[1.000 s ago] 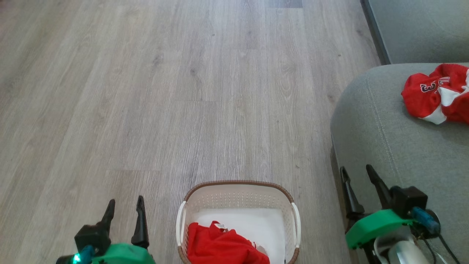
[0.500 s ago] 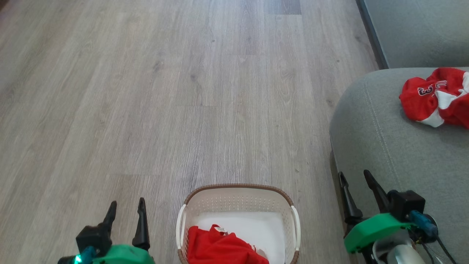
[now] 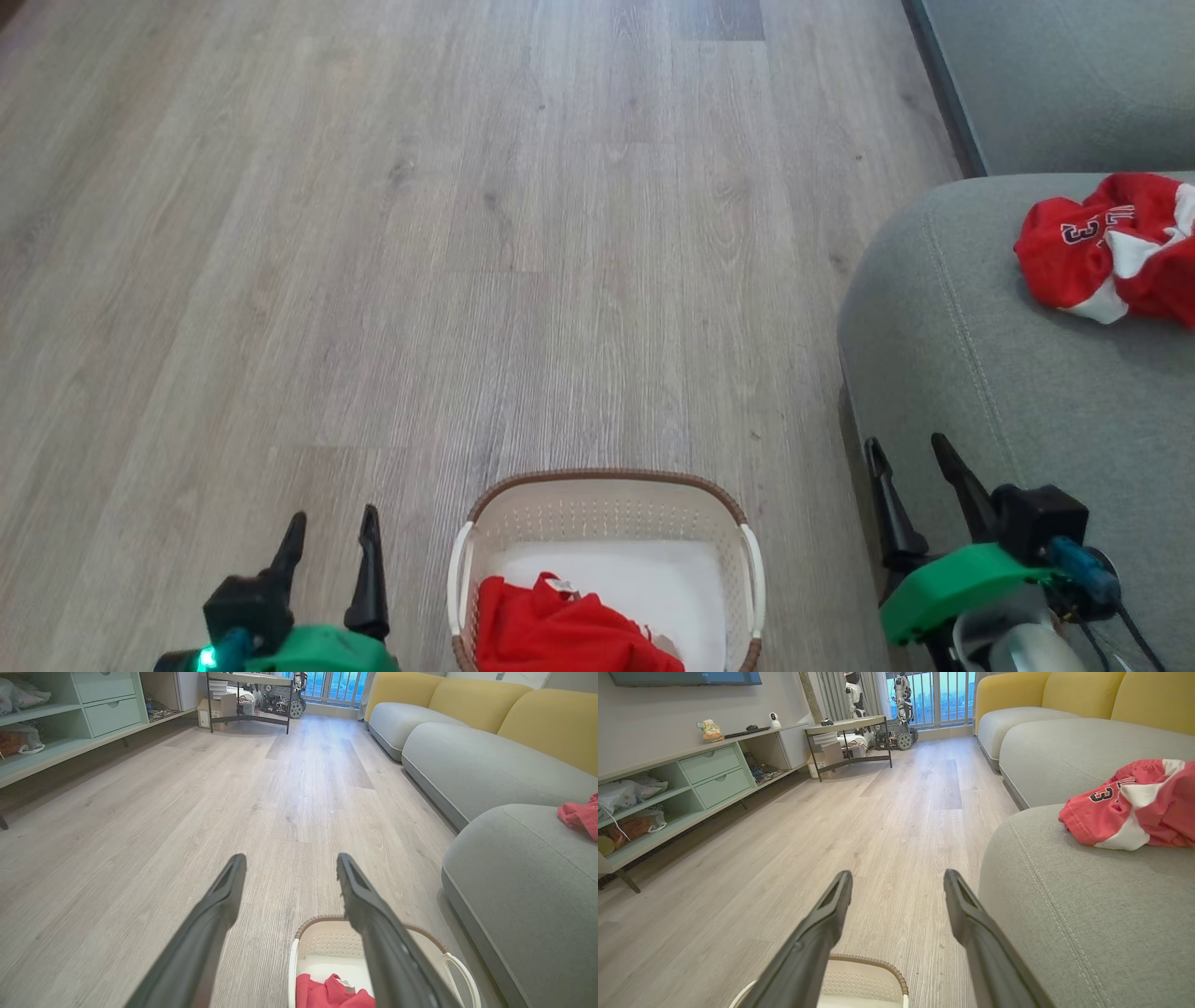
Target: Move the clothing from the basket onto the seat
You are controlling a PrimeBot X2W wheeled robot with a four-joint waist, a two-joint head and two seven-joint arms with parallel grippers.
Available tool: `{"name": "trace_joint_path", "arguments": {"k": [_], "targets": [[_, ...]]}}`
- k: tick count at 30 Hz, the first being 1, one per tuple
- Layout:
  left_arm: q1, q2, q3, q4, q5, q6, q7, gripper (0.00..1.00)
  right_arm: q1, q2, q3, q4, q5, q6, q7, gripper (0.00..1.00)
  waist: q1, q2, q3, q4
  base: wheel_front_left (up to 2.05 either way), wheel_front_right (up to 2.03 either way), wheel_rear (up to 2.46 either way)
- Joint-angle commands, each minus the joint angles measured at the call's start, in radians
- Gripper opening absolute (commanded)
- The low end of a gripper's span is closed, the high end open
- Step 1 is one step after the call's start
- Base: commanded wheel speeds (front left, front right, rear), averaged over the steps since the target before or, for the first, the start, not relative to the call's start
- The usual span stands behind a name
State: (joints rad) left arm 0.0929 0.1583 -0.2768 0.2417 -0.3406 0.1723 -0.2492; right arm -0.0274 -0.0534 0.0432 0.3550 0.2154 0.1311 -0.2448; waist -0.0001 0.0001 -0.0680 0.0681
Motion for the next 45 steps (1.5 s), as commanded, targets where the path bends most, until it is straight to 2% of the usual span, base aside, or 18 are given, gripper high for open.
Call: {"name": "trace_joint_path", "arguments": {"k": [1, 10, 17, 30, 35, 45], "targets": [[-0.029, 0.005, 0.037, -0.02, 0.009, -0.004, -0.013, 1.0, -0.017, 0.003, 0.02, -0.034, 0.003, 0.0, -0.005, 1.0, 0.0001, -0.0001, 0.004, 0.0, 0.0, 0.0, 0.0], [-0.105, -0.013, -0.059, 0.069, 0.049, -0.058, 0.013, 1.0, -0.049, 0.003, -0.021, -0.059, -0.024, 0.0, -0.008, 1.0, 0.0001, -0.0001, 0.071, -0.01, 0.0, 0.0, 0.0], [-0.26, -0.048, -0.148, 0.216, 0.09, -0.118, 0.033, 1.0, -0.134, 0.003, -0.055, -0.119, -0.06, 0.0, -0.008, 1.0, 0.0001, -0.0001, 0.248, -0.035, 0.0, 0.0, 0.0], [-0.587, -0.104, -0.294, 0.59, 0.131, -0.206, 0.028, 1.0, -0.32, 0.003, -0.085, -0.232, -0.107, 0.0, -0.009, 1.0, 0.0001, -0.0001, 0.592, -0.103, 0.0, 0.0, 0.0], [-0.675, -0.107, -0.372, 0.683, 0.113, -0.225, 0.041, 1.0, -0.368, 0.003, -0.073, -0.269, -0.104, 0.0, -0.01, 1.0, 0.0001, -0.0001, 0.707, -0.131, 0.0, 0.0, 0.0], [-0.811, -0.108, -0.477, 0.809, 0.071, -0.2, 0.077, 1.0, -0.42, 0.003, -0.018, -0.329, -0.094, 0.0, -0.014, 1.0, 0.0001, -0.0001, 0.864, -0.179, 0.0, 0.0, 0.0]]}}
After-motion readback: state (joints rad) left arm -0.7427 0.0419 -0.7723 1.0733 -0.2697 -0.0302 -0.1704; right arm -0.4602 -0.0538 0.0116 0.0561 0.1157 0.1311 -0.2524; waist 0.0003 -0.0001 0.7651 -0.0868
